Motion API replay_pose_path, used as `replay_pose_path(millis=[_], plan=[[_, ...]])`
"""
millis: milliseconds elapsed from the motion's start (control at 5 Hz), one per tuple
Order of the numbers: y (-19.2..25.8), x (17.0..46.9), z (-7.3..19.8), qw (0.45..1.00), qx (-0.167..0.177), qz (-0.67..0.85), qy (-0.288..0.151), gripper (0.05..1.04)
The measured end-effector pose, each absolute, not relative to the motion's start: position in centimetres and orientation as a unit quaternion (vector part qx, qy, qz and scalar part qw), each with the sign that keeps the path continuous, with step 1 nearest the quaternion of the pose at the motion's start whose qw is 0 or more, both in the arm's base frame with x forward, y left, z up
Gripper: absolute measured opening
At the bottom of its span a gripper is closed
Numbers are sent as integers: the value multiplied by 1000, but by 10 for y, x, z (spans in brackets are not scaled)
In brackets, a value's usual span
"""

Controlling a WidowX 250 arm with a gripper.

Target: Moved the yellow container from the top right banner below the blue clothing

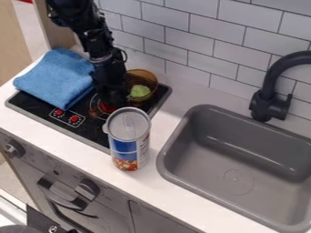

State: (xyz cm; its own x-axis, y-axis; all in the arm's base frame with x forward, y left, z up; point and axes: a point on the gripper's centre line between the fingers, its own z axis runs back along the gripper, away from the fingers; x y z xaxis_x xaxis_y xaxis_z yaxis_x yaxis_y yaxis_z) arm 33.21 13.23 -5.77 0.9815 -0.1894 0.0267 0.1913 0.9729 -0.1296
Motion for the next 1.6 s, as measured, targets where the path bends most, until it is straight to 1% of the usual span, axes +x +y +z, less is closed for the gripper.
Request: replay_pose_path(millis=[200, 400, 600, 800, 1000, 1200, 1400, 1600], plan=[[129, 327, -56, 994, -67, -84, -17, 377], [132, 313, -51, 997, -73, -37, -11, 377], [142, 307, -32, 996, -75, -15, -47, 377], [163, 295, -14, 995, -66, 18, -74, 377], [182, 281, -11, 994, -66, 50, -71, 377], [199, 271, -11, 989, -66, 108, -75, 377], [213, 259, -5, 969, -59, 216, -101, 377], [229, 241, -1, 930, -35, 340, -137, 377]])
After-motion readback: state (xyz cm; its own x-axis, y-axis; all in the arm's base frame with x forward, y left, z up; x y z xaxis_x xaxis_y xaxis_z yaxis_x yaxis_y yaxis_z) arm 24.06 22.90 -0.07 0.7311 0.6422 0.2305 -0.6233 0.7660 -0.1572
